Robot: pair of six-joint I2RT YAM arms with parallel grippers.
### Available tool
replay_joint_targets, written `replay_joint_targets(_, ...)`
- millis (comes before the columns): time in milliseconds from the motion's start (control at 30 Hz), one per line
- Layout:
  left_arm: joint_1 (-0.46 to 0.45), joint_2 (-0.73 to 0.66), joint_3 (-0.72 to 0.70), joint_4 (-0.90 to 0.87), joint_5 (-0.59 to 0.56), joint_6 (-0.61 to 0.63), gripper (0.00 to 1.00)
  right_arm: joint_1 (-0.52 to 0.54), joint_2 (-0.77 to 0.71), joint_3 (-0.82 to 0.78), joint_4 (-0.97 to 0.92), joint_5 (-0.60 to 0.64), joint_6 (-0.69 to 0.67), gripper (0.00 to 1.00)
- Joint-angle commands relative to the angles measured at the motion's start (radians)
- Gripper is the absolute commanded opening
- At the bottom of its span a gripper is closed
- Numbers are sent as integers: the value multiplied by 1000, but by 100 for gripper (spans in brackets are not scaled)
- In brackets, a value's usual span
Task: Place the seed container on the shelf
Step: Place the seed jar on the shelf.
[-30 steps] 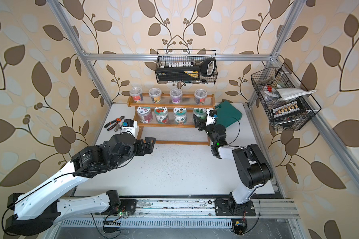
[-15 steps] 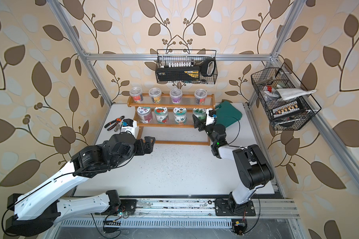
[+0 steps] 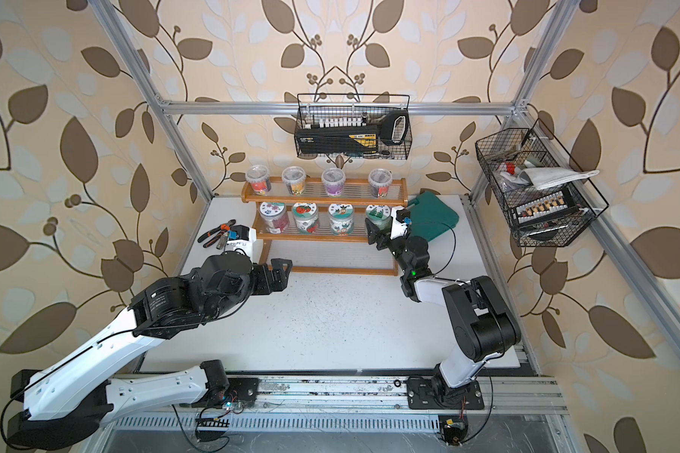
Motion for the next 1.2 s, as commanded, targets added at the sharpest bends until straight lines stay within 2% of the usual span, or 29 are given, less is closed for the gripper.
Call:
replay_joint_targets(0, 12, -15, -3, 20, 6, -2, 98, -4, -37, -26, -10, 13, 8, 90)
replay_joint_targets(100, 13, -17, -8, 23, 8, -2, 98, -4, -50, -32, -22, 13, 3, 87)
replay_joint_targets(267, 13, -20, -11, 25, 13, -5, 98, -4, -54, -23, -40, 15, -3, 77)
replay_joint_targets(400, 13, -26, -11, 22, 11, -6, 98, -3, -49, 1, -68, 12, -11, 74)
replay_joint_targets(867, 13, -38, -20, 20, 2, -3, 98, -4, -89, -11, -108, 17, -13, 77)
replay_joint_targets(1033, 15, -38, -20, 20, -17, 9, 98, -4, -183, -43, -182, 18, -11, 83)
replay_joint_targets(1167, 22, -31, -15, 29, -47, 36, 98, -4, -286, -46, -329, 13, -11, 84)
